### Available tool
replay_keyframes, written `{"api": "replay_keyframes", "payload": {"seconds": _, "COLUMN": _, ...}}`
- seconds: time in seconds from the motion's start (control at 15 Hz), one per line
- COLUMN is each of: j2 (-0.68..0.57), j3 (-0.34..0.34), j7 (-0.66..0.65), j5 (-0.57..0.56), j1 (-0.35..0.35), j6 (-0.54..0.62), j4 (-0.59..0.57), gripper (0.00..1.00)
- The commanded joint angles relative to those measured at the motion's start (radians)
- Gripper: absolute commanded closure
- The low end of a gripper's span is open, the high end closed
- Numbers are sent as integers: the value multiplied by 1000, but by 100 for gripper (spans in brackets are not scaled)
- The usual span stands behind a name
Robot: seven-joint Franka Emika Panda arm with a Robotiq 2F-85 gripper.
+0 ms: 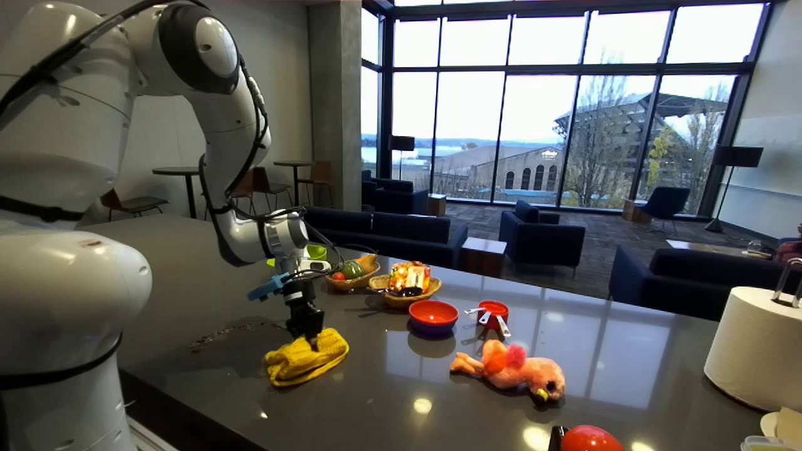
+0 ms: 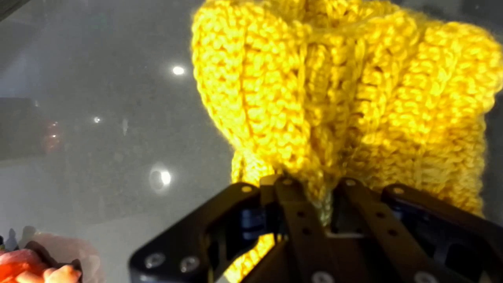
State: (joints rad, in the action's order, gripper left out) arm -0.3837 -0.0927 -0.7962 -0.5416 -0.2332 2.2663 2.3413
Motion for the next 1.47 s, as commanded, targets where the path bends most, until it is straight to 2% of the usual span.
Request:
{"api": "replay_keyframes", "payload": {"seconds": 0.0, "j2": -89, "j3": -40, "j7": -44, "j5": -73, "j1": 22, "j6": 39, "j4": -86, "gripper": 96}}
{"api": "replay_keyframes", "payload": {"seconds": 0.67, "j2": -252, "j3": -86, "j7": -25, "j5": -79, "j1": 60, "j6": 25, "j4": -311, "gripper": 96}}
{"api": "replay_keyframes", "payload": {"seconds": 1.07, "j2": -296, "j3": -53, "j7": -4, "j5": -39, "j1": 69, "j6": -6, "j4": -332, "gripper": 96}}
{"api": "replay_keyframes", "payload": {"seconds": 1.4, "j2": -282, "j3": -13, "j7": 9, "j5": -11, "j1": 54, "j6": -28, "j4": -314, "gripper": 96}}
